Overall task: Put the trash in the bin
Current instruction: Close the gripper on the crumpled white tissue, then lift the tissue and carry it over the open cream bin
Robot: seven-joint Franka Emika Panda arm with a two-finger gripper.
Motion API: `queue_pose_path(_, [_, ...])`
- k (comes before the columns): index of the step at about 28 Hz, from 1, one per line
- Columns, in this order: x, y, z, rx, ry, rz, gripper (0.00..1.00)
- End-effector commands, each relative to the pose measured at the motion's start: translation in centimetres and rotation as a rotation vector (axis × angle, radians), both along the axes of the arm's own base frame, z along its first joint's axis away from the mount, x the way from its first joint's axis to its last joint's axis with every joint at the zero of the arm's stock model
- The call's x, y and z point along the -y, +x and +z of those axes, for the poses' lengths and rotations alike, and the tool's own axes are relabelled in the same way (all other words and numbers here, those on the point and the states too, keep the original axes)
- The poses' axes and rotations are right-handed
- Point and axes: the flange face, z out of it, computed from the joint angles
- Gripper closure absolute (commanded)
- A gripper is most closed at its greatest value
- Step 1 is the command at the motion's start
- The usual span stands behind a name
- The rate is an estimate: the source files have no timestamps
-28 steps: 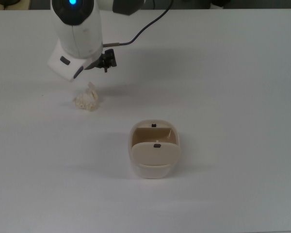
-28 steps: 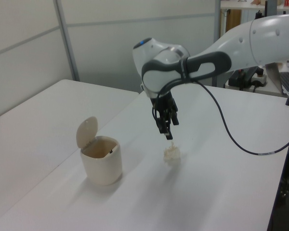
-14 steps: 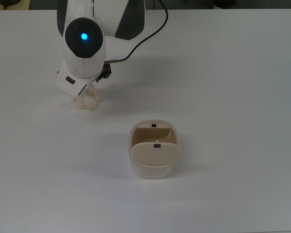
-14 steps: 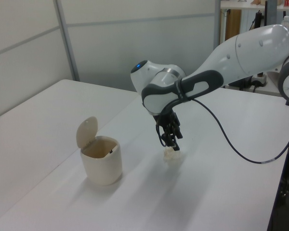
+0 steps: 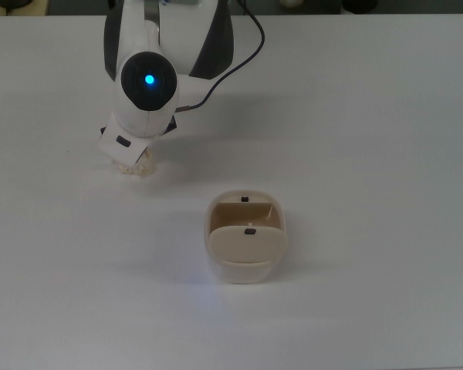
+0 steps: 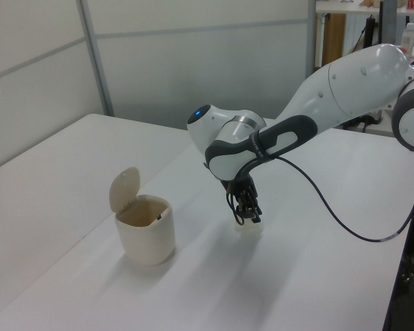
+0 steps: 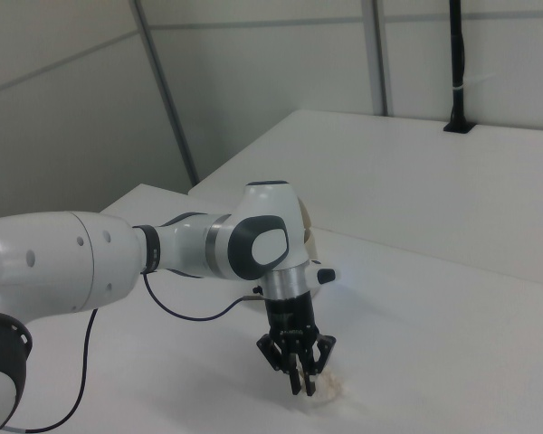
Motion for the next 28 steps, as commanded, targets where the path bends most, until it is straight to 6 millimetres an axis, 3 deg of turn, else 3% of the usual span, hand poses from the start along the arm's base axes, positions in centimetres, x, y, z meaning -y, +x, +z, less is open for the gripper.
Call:
queue_pose_path(1, [-0.2, 0.0, 1.1, 0.031, -0.002, 0.028, 1.00])
queue_pose_path(9, [-0.6, 0.4, 4.6, 0.093, 0.001, 0.028, 1.00])
queue_pose_path(14, [-1.8, 0.4, 9.0, 0.169, 0.014, 0.029, 1.00])
queue_pose_path(20, [-6.0, 1.5, 14.9, 0.290, 0.127, 0.037, 1.00])
queue_pose_path(28, [-12.0, 3.5, 17.8, 0.492, 0.253, 0.097, 1.00])
